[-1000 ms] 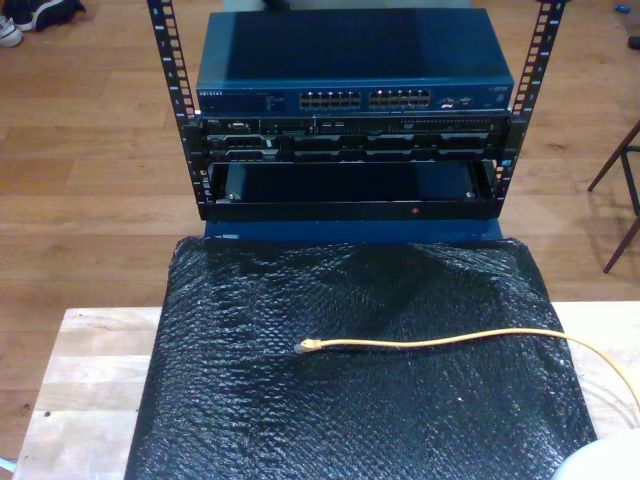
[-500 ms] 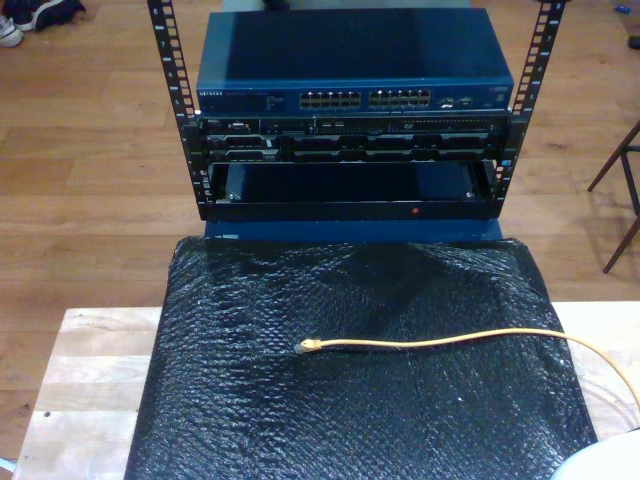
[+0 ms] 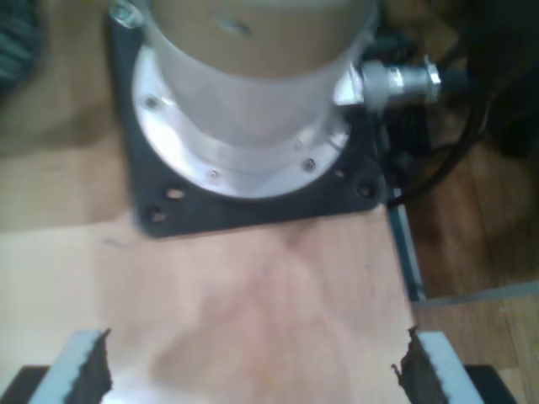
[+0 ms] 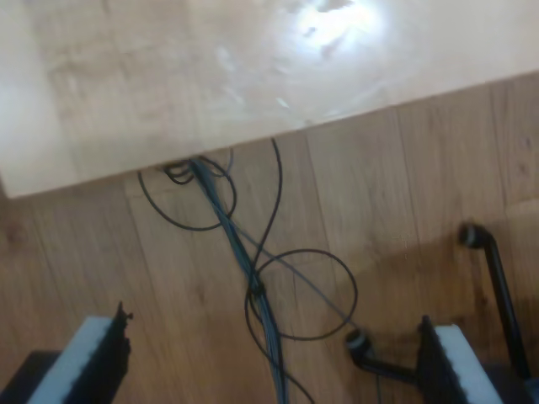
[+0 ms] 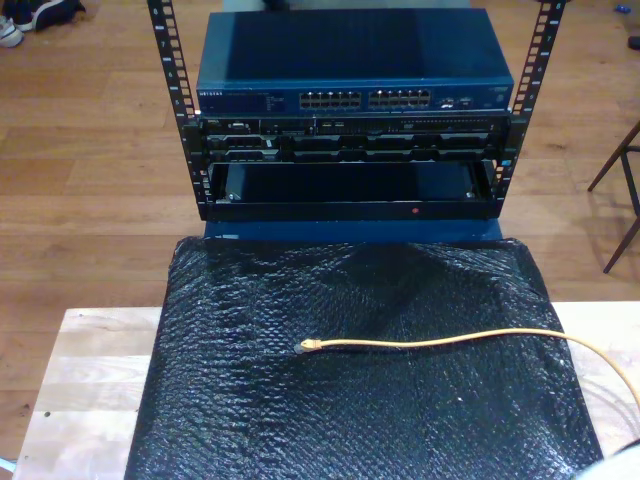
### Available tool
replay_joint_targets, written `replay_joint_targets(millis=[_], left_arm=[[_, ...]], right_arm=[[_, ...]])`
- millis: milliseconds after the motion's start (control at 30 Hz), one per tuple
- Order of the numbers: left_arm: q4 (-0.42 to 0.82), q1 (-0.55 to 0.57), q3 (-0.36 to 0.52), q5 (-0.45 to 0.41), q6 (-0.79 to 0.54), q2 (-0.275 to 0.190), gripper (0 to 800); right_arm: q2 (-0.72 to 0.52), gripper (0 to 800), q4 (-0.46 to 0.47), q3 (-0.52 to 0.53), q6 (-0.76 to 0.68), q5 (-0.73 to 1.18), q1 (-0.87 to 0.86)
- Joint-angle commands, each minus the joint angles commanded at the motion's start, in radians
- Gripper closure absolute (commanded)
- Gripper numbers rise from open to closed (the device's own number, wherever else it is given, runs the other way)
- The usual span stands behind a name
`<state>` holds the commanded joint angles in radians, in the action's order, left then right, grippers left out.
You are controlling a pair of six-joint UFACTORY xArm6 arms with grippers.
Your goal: Grab the cable and plug it in
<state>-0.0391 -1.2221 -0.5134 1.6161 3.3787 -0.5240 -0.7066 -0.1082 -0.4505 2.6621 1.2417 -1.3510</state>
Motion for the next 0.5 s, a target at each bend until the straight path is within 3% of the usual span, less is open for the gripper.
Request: replay_joint_targets(millis=[200,500], left_arm=[[-0.031,0.157,-0.055,0.068,0.164,0.005,0],[-0.098,0.402,-0.064,0.068,0.414,0.008,0]], right_arm=[[0.098,0,-0.002,-0.086,-0.175,0.000,0.104],[0.176,0,-0.035,-0.198,-0.404,0.055,0.272]])
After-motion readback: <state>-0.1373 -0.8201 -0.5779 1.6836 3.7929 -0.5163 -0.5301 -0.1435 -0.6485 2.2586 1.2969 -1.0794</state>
